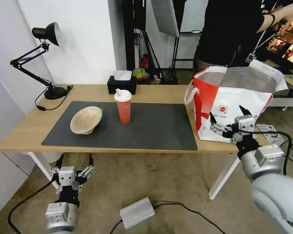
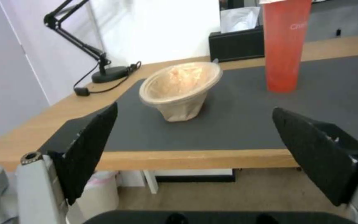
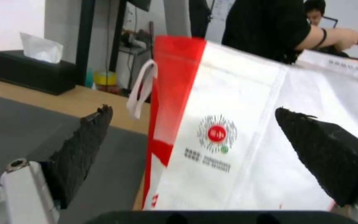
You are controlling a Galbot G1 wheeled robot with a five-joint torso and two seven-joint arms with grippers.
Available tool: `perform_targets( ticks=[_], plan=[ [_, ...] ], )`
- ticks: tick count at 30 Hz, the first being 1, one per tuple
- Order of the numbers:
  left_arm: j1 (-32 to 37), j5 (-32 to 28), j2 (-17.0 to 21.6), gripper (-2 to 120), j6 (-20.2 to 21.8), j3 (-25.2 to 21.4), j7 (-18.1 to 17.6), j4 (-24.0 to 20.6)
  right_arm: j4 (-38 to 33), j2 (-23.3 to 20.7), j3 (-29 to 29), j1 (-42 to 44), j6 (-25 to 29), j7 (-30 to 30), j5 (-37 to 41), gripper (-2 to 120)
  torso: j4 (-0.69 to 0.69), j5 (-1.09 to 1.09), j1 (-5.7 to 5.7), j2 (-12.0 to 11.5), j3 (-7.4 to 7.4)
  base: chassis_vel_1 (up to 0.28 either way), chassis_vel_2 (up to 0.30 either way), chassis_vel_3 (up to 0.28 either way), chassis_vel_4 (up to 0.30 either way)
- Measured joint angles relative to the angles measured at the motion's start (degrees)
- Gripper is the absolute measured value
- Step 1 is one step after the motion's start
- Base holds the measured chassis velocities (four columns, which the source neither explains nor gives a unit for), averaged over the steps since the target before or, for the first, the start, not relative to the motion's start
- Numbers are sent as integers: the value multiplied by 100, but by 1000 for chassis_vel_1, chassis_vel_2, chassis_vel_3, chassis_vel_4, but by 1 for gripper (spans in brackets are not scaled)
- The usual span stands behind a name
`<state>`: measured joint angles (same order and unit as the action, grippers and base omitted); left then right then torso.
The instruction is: Pick up the trash from the table and place it into the takeout bag.
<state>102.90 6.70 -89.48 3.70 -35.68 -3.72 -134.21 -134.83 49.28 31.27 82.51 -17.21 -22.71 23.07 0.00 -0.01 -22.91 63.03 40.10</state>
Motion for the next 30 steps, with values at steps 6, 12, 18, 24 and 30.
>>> perform_targets(
  ticks=[6, 12, 18, 24, 30],
  plan=[
    [27, 4, 101, 100, -152, -47, 204, -1, 87, 273, -65, 188, 65, -3, -186, 100, 0, 1, 0, 0, 0, 0, 0, 0, 0],
    [39, 17, 141, 100, -213, -75, 276, -13, 120, 355, -82, 241, 95, 1, -265, 100, 0, 1, 0, 0, 0, 0, 0, 0, 0],
    [34, 21, 155, 100, -239, -82, 287, -25, 117, 398, -183, 437, 94, 11, -278, 100, 0, 1, -1, 0, 0, 0, 0, 0, 0],
    [24, 26, 130, 100, -241, -73, 288, -21, 201, 475, -476, 676, 126, -180, -353, 100, 0, 1, 0, 0, 0, 0, 0, 0, 0],
    [5, 30, 120, 100, -250, -76, 288, 19, 421, 569, -917, 829, 348, -429, -417, 100, 0, 1, 0, 0, 0, 0, 0, 0, 0]
  ],
)
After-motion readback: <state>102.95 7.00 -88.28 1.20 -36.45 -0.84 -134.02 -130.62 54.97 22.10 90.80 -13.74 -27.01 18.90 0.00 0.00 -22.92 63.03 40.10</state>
